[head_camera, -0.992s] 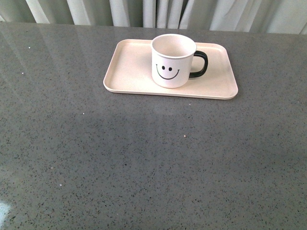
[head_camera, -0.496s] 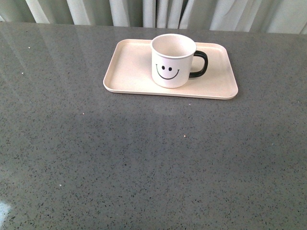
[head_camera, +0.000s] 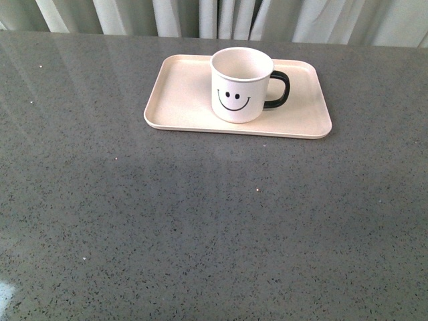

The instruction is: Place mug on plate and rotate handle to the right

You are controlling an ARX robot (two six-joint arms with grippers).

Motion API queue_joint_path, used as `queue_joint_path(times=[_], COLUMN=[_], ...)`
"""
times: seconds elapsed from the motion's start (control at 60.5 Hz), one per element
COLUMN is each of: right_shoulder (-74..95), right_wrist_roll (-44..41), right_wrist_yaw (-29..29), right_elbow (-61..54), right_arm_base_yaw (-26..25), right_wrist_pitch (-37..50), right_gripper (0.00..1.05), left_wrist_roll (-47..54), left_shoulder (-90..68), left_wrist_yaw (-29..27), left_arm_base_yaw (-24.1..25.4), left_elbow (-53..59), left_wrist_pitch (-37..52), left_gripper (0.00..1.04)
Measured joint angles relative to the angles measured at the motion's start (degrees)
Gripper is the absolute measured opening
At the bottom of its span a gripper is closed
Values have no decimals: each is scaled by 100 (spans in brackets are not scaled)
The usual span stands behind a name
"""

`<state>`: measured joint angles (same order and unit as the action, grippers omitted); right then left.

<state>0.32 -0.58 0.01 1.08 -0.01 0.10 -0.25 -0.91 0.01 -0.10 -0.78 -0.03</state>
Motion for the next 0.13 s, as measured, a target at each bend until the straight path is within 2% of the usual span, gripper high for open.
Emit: queue_joint_path(times=[0.132], right_shoulder=[0], right_wrist_roll=[0], right_wrist_yaw=[0], right_elbow=[0], right_arm_base_yaw=[0], right_wrist_pitch=[0], right_gripper=[96], left_wrist_roll=[-2], left_shoulder=[0], left_wrist_yaw=[0], left_arm_base_yaw=[0], left_elbow=[0], left_wrist_pitch=[0], left_gripper=[96])
